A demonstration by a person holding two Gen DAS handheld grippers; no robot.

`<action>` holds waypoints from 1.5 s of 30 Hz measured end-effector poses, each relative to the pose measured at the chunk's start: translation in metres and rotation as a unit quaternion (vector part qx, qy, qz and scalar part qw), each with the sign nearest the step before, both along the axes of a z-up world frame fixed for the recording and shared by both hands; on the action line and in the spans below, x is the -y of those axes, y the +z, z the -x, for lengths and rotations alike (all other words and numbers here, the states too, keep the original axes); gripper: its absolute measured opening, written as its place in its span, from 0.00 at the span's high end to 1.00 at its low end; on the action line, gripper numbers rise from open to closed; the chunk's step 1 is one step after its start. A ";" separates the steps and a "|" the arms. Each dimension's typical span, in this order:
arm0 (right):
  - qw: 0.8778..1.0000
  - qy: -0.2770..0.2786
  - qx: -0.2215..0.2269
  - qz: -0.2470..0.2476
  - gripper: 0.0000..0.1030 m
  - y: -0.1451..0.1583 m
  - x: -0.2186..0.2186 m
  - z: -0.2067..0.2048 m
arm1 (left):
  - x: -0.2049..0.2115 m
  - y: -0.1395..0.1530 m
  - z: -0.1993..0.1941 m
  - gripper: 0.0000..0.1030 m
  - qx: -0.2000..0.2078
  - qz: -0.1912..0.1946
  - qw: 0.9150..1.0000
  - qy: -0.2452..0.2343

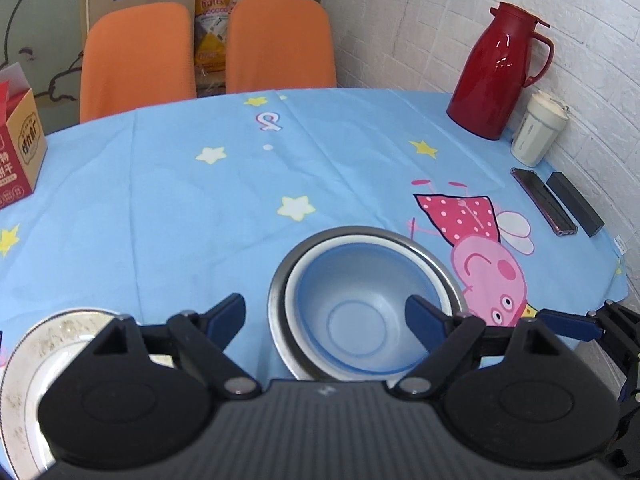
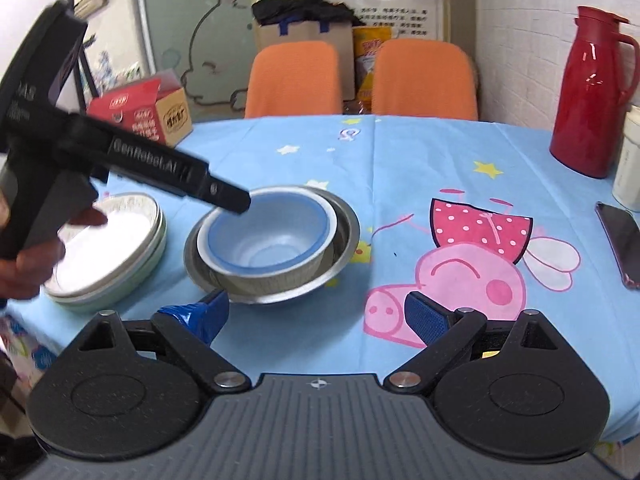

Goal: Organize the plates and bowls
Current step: 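Lower the blue bowl into the white bowl and open the left gripper, then grip the rim of the nested bowls with the left gripper and lift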

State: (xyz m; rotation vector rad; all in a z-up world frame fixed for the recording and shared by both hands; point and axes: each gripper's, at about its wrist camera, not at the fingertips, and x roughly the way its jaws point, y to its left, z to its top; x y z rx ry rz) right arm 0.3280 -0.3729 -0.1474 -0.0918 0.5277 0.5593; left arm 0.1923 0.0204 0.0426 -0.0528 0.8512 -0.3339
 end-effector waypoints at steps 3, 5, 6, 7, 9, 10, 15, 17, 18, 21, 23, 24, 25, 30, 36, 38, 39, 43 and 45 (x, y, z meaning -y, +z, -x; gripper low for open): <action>1.000 -0.012 0.012 -0.020 0.20 0.002 -0.005 0.002 | -0.004 -0.003 -0.003 0.15 -0.007 -0.005 1.000 -0.004; 0.999 -0.018 0.013 -0.026 0.20 0.004 -0.010 -0.003 | -0.006 -0.005 -0.008 0.15 -0.009 -0.009 1.000 -0.007; 0.999 -0.021 0.010 -0.025 0.20 0.003 -0.012 -0.007 | -0.007 -0.007 -0.010 0.15 -0.011 -0.013 1.000 -0.007; 0.999 -0.026 0.006 -0.023 0.20 0.002 -0.015 -0.013 | -0.008 -0.008 -0.013 0.15 -0.014 -0.016 1.000 -0.006; 0.999 -0.034 -0.004 -0.026 0.20 -0.001 -0.019 -0.025 | -0.008 -0.012 -0.019 0.15 -0.017 -0.020 1.000 -0.008; 0.999 -0.040 -0.013 -0.029 0.20 -0.003 -0.020 -0.031 | -0.008 -0.015 -0.023 0.15 -0.019 -0.023 1.000 -0.007; 0.995 -0.076 -0.059 -0.028 0.20 -0.017 -0.028 -0.064 | -0.007 -0.025 -0.040 0.15 -0.030 -0.031 0.999 -0.006; 0.994 -0.075 -0.069 -0.033 0.20 -0.021 -0.031 -0.071 | -0.005 -0.028 -0.047 0.15 -0.035 -0.031 0.999 -0.013; 0.994 -0.074 -0.073 -0.035 0.20 -0.023 -0.032 -0.074 | -0.004 -0.029 -0.049 0.15 -0.036 -0.034 0.999 -0.016; 0.993 -0.077 -0.080 -0.030 0.20 -0.029 -0.037 -0.080 | 0.001 -0.034 -0.057 0.15 -0.039 -0.046 0.998 -0.026; 0.993 -0.076 -0.084 -0.027 0.19 -0.032 -0.039 -0.083 | 0.005 -0.039 -0.061 0.15 -0.046 -0.050 0.997 -0.038; 0.994 -0.076 -0.078 -0.025 0.19 -0.032 -0.040 -0.083 | 0.007 -0.041 -0.063 0.15 -0.049 -0.051 0.997 -0.044; 0.994 -0.078 -0.074 -0.020 0.19 -0.033 -0.041 -0.082 | 0.009 -0.042 -0.064 0.15 -0.048 -0.054 0.996 -0.044; 0.994 -0.094 -0.062 -0.004 0.18 -0.034 -0.047 -0.082 | 0.010 -0.052 -0.072 0.15 -0.058 -0.059 0.995 -0.047; 0.994 -0.102 -0.036 0.003 0.16 -0.040 -0.052 -0.075 | 0.008 -0.054 -0.073 0.15 -0.056 -0.061 0.995 -0.049; 0.994 -0.101 -0.039 0.008 0.16 -0.039 -0.053 -0.076 | 0.008 -0.054 -0.073 0.15 -0.054 -0.063 0.995 -0.051; 0.994 -0.103 -0.044 0.012 0.16 -0.037 -0.055 -0.077 | 0.009 -0.055 -0.072 0.15 -0.053 -0.065 0.995 -0.052; 0.993 -0.103 -0.055 0.007 0.19 -0.034 -0.058 -0.074 | 0.010 -0.056 -0.069 0.14 -0.047 -0.071 0.995 -0.046; 0.994 -0.098 -0.050 0.000 0.21 -0.036 -0.056 -0.073 | 0.010 -0.056 -0.069 0.14 -0.043 -0.069 0.996 -0.047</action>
